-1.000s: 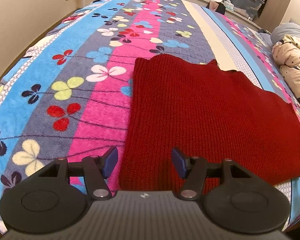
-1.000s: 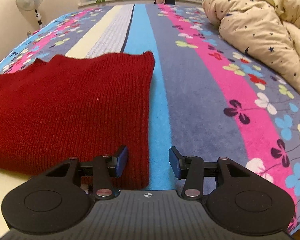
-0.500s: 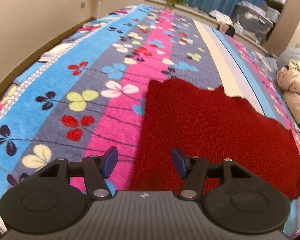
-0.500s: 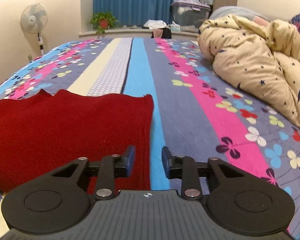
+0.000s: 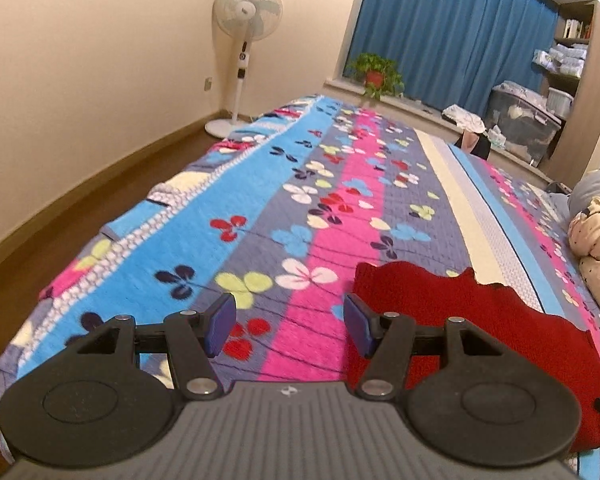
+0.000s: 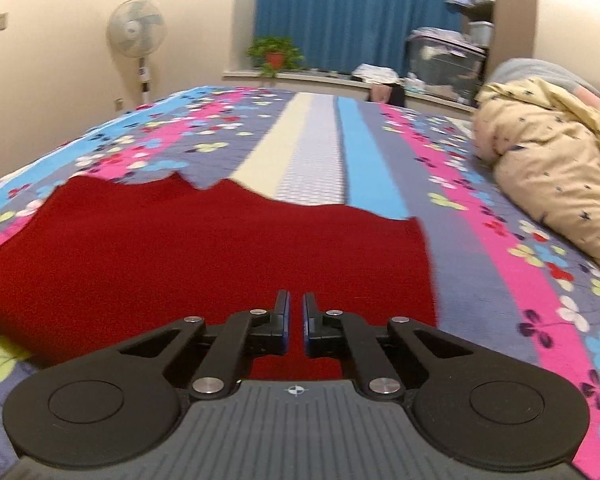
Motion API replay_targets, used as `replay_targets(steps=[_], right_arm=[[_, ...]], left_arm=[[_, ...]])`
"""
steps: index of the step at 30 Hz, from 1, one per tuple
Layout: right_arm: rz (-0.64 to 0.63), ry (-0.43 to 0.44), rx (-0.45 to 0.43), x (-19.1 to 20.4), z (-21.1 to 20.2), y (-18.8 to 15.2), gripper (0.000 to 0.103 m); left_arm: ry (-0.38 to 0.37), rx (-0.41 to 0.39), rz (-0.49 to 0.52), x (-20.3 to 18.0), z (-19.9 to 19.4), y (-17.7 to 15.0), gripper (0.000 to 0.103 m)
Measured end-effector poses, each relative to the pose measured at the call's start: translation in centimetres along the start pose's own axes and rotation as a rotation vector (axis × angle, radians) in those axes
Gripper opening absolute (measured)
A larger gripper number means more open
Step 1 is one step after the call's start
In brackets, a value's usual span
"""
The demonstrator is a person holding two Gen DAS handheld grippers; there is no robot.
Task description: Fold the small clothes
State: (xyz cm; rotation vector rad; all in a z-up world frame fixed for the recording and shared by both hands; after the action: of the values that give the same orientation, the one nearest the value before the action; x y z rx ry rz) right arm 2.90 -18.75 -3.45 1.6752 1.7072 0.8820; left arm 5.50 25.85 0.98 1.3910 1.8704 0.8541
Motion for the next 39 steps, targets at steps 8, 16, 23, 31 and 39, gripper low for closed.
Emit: replay_targets(steps=[8, 16, 23, 31, 39], right_arm=[[-0.166, 0.154, 0.017, 10.2, 0.6, -2.3, 0.011], [-0.260, 0.114, 0.121, 14.9, 2.8, -3.9, 0.019], [-0.356, 0.204, 0.016, 19.0, 0.6, -2.7, 0.042], [-0.482, 0.342, 0.081, 26.0, 1.9, -4.4, 0.069], [-0.634, 0.382, 0.032, 30.1, 1.3, -4.4, 0.069]], left_arm=[[-0.018, -0.023, -0.067, 3.0, -0.5, 0.7, 0.065], [-0.042, -0.015, -0.114, 4.5, -0.1, 1.1, 0.066], [-0.045, -0.022, -0.114, 5.0, -0.1, 1.5, 0.067], [-0.018, -0.008, -0.135, 6.5, -0.2, 1.3, 0.068], [-0.003, 0.007, -0.124, 7.2, 0.1, 1.0, 0.069]])
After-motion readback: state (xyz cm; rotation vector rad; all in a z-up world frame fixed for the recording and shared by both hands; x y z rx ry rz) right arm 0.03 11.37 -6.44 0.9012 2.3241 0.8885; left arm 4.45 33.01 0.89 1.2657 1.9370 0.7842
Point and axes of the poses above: each gripper's, at about its wrist camera, not at the fingertips, and z roughly the way its jaws point, x to its left, y to its top, the point moved 5 cm from there along z, roughly the way its jaws point, and after that the axes turned 5 degrees about z, right-handed, at the moved point
